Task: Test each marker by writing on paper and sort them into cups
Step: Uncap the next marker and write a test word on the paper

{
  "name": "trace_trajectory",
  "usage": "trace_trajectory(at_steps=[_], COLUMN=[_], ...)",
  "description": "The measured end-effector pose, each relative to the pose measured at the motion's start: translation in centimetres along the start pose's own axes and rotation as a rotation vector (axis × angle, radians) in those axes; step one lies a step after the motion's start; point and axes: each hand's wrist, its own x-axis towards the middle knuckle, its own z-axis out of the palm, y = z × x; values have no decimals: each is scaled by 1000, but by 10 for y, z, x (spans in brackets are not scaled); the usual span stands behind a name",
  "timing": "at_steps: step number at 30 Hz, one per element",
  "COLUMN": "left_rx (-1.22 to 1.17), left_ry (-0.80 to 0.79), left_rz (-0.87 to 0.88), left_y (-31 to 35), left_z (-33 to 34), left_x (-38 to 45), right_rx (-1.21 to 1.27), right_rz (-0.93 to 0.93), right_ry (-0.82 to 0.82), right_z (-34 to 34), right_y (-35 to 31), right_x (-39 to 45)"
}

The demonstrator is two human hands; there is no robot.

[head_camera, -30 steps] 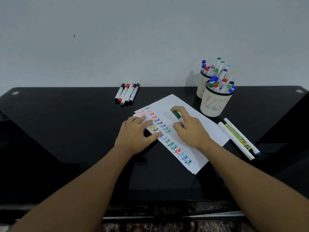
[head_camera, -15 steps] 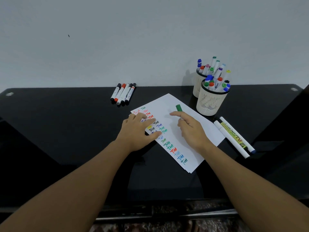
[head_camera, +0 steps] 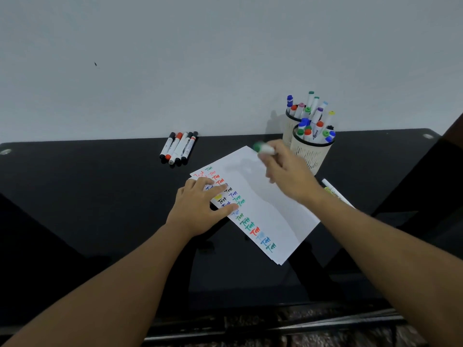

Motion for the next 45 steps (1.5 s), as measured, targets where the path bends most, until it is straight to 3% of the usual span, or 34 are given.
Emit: trace_trajectory(at_steps=[4,8,13,17,26,37,42,45], left_rx=[15,0,1,-17,-10,-5,-8,-3], left_ry=[-13,-1,8,21,6,-7,-1,-1], left_rz=[1,-3,-4,-3,2,-1,-1,-1], left_y=[1,1,1,1,1,1,1,2], left_z=[-1,-1,0,0,-1,-1,-2,-2], left_x=[0,0,0,1,3,4,3,3], right_rx=[-206,-150,-232,-140,-249,-331,-516,-593], right_rz=[-135,-115,54,191,339,366,288,146], right_ry=[228,358,399,435,337,183,302,425], right_z=[-33,-68,-104,-113,-119,-119,-114,-108], right_y=[-16,-17,-2,18,42,43,39,29], right_x=[37,72,107,120,137,141,132,125])
